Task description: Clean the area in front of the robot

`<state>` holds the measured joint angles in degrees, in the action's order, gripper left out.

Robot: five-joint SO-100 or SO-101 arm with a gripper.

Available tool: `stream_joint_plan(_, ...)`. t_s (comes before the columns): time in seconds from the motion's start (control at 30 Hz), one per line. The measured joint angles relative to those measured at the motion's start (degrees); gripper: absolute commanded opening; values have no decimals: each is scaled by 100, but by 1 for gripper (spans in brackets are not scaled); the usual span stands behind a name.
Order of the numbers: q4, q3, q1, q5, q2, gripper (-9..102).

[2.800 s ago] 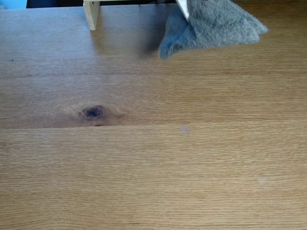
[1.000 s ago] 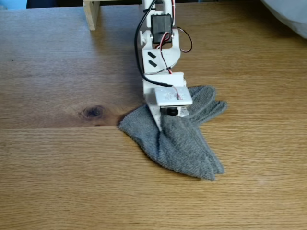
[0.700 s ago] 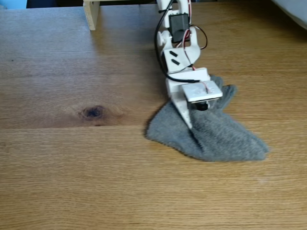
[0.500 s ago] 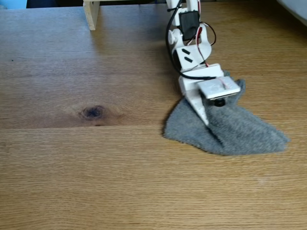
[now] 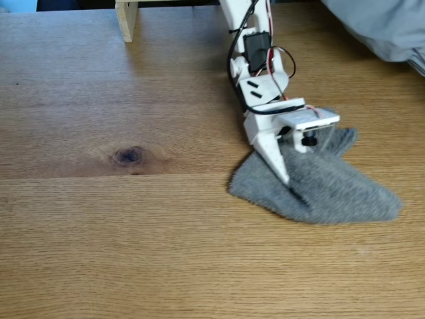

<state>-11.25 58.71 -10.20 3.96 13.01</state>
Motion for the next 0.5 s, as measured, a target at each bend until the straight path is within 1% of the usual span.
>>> stream_joint_plan(0.13,492,-562,598,0,-97,0)
stream_joint_plan(0.23,1055,-729,1125,70,-97,0)
stream_joint_plan(0.37,2171,-712,1283,193,237,0)
stream_joint_plan(0.5,3393,-237,1204,132,976,0)
